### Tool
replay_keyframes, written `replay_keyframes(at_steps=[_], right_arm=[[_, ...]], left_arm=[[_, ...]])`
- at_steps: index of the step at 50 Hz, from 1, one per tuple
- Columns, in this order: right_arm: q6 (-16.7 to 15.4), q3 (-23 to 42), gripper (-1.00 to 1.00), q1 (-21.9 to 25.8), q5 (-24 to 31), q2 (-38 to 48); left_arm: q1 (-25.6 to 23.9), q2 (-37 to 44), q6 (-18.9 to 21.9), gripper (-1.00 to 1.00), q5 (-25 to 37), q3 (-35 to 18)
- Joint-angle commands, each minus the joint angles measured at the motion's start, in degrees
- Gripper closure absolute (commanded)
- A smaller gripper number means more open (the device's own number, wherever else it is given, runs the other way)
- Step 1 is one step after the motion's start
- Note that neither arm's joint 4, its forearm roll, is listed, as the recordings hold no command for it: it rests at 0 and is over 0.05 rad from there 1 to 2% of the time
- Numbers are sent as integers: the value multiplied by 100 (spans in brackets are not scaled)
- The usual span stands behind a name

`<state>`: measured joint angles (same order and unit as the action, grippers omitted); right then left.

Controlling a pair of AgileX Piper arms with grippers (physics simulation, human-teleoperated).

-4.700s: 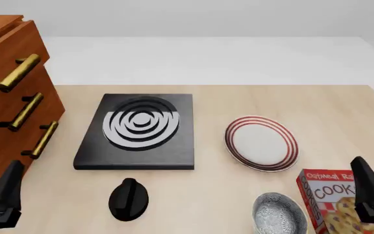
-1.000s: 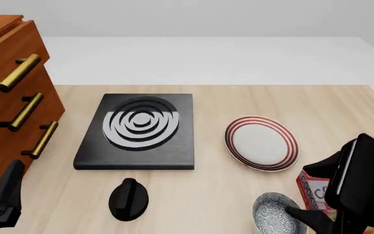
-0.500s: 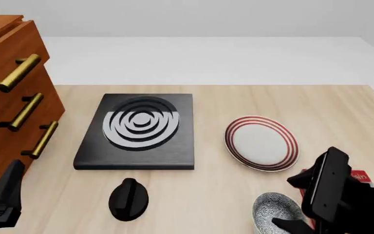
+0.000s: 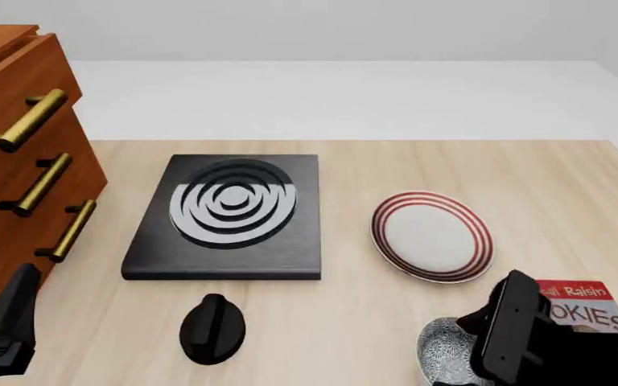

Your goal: Pick the akita bowl on the ramekin and place it on the plate.

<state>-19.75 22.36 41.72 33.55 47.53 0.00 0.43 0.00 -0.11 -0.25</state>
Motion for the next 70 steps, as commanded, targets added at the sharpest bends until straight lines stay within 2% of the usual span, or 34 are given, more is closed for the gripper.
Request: replay_keyframes(at_steps=[1, 26, 59, 70], right_arm=[[123, -341, -100, 41, -464, 247], [419, -653, -100, 229, -1022, 700], [591, -785, -100, 249, -1142, 924], [772, -897, -100, 317, -1204, 908]], left_arm=[[0, 0, 0, -100, 0, 0], [0, 0, 0, -100, 0, 0], [0, 0, 0, -100, 0, 0], [0, 0, 0, -100, 0, 0]])
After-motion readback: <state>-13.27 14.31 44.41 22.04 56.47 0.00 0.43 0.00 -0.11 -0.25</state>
